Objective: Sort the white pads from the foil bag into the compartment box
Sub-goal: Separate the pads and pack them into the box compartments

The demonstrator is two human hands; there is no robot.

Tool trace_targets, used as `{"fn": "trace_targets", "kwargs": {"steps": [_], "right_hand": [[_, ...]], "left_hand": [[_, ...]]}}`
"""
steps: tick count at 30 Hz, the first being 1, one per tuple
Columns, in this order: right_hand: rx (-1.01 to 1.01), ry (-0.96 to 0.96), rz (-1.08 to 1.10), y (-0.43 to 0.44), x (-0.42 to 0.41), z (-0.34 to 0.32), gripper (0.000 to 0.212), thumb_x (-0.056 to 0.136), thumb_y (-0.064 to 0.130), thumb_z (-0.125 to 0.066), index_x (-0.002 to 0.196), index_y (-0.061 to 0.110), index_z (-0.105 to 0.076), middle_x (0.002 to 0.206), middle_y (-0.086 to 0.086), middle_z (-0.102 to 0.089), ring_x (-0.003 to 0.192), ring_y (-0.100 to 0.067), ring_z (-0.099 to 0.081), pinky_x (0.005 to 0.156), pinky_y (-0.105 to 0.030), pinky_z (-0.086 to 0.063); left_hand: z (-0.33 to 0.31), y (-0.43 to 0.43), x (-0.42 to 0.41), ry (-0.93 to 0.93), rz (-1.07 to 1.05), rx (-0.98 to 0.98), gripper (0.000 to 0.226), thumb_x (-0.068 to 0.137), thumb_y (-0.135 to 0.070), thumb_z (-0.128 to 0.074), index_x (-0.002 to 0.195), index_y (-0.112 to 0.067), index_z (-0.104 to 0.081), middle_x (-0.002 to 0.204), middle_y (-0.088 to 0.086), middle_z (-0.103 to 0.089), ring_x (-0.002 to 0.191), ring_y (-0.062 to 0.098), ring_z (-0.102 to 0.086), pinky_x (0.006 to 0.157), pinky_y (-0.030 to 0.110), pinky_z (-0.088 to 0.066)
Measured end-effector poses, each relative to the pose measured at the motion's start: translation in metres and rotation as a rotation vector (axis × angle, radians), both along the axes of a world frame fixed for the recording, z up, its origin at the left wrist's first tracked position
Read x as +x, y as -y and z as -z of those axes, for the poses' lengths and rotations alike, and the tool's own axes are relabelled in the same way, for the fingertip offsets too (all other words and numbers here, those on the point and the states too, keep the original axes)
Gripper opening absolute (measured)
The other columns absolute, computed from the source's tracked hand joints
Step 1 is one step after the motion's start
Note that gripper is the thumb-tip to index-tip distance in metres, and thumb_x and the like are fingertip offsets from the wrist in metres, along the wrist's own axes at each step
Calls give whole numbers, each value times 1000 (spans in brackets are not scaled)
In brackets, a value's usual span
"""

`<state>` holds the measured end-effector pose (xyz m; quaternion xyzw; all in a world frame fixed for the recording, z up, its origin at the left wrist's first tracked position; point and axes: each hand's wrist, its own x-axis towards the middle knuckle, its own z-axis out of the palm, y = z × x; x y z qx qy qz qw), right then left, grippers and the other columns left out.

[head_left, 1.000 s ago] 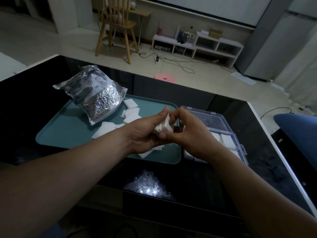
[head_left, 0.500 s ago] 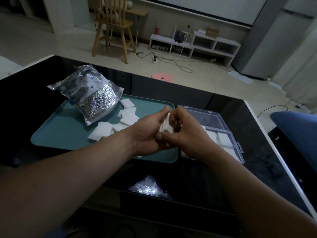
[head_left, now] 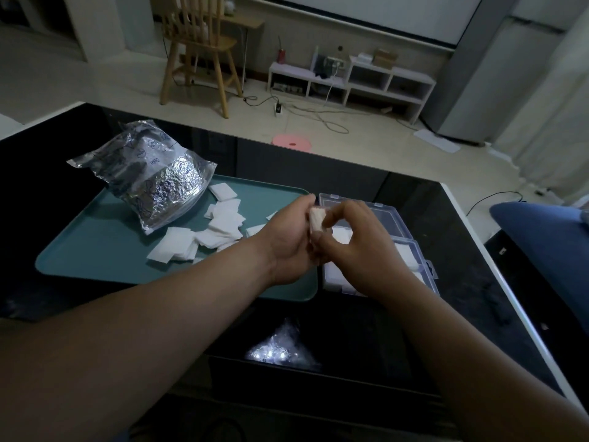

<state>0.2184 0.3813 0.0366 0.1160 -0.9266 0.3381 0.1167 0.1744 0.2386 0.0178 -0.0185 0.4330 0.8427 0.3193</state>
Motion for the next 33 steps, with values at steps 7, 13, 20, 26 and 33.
{"fn": "trace_targets", "kwargs": {"steps": [7,13,20,26,33], "right_hand": [[-78,27,170,-30,4,-4,13,95,34,-70,97,23,-62,91,10,-67,88,-3,-63,75,-22,-51],[-287,101,308,-62,-11,-18,10,93,19,-73,97,17,-64,92,-4,-69,83,-20,-67,72,-32,-55],[-366,289,480,-116,-26,2,14,92,16,-74,100,16,-63,102,-11,-69,88,-26,-67,80,-41,-59],[-248,305,485,-115,-37,25,12,92,16,-75,99,18,-66,99,-4,-69,89,-19,-68,67,-30,-53],[-203,292,525,-110,-47,36,8,89,17,-77,92,20,-70,92,0,-70,85,-17,-69,65,-32,-55]], "left_hand": [[-8,-41,6,-169,-107,-108,21,104,-10,-46,122,-10,-57,112,16,-65,88,21,-71,75,38,-62],[-22,-63,4,-314,-95,-284,27,105,-21,-53,132,-24,-55,130,8,-60,119,29,-61,102,50,-53],[-3,-51,-12,-1104,59,-1161,32,102,-16,-47,129,-22,-64,132,-4,-64,122,16,-57,100,31,-44],[25,-58,-7,-1444,253,-1569,31,99,-37,-45,123,-32,-63,128,-4,-63,122,24,-55,99,42,-38],[30,-63,-9,-1420,227,-1586,24,97,-36,-44,111,-29,-63,117,-3,-62,114,24,-55,93,41,-35]]}}
